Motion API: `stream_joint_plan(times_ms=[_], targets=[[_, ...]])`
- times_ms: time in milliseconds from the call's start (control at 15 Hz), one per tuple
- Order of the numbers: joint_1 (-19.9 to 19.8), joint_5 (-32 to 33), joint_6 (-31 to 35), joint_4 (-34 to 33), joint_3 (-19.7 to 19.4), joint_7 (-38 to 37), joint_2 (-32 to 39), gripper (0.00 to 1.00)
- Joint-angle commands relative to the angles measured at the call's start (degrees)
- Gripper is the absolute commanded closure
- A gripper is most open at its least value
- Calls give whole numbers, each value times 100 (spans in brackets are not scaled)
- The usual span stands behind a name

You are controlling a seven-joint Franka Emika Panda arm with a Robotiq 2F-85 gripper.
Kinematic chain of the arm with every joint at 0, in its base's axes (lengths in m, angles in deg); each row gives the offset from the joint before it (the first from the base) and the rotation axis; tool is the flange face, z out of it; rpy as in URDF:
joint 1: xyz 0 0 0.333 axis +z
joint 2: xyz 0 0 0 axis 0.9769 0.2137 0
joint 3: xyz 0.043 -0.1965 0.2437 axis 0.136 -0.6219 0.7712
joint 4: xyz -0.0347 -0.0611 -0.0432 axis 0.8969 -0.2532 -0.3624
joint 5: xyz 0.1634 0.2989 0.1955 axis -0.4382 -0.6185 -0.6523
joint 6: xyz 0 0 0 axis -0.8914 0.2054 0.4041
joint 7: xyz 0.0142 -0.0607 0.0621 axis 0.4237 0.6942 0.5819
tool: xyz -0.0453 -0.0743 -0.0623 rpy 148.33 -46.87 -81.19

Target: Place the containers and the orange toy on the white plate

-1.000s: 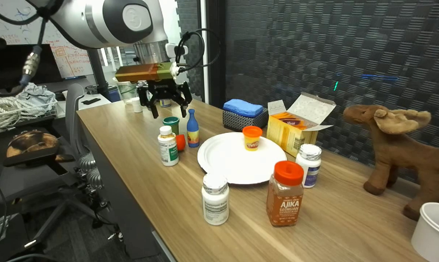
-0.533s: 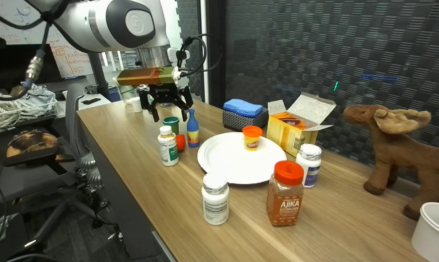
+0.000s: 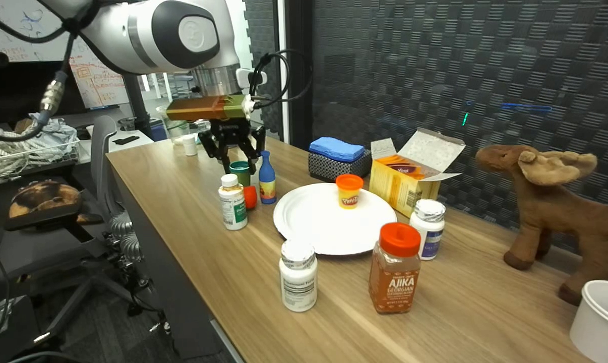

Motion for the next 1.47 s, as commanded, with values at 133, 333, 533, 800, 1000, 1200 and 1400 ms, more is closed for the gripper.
stream_joint_plan(times_ms=[133,333,533,800,1000,1200,1400], targets=[[-26,-121,-148,-272,-1,-109,-22,72],[-55,-52,-163,-650,-141,-490,10,72],[-120,55,-164,-1116,-353,-877,57,72],[-210,208,-172,-1470,-652,-1277,78,72],[-272,225,-192,-1450,-786,-1448,45,72],[-320,240,-200,-1273,-862,-1570,-12,72],[-335,348,-245,-1098,-933,-1793,-48,72]])
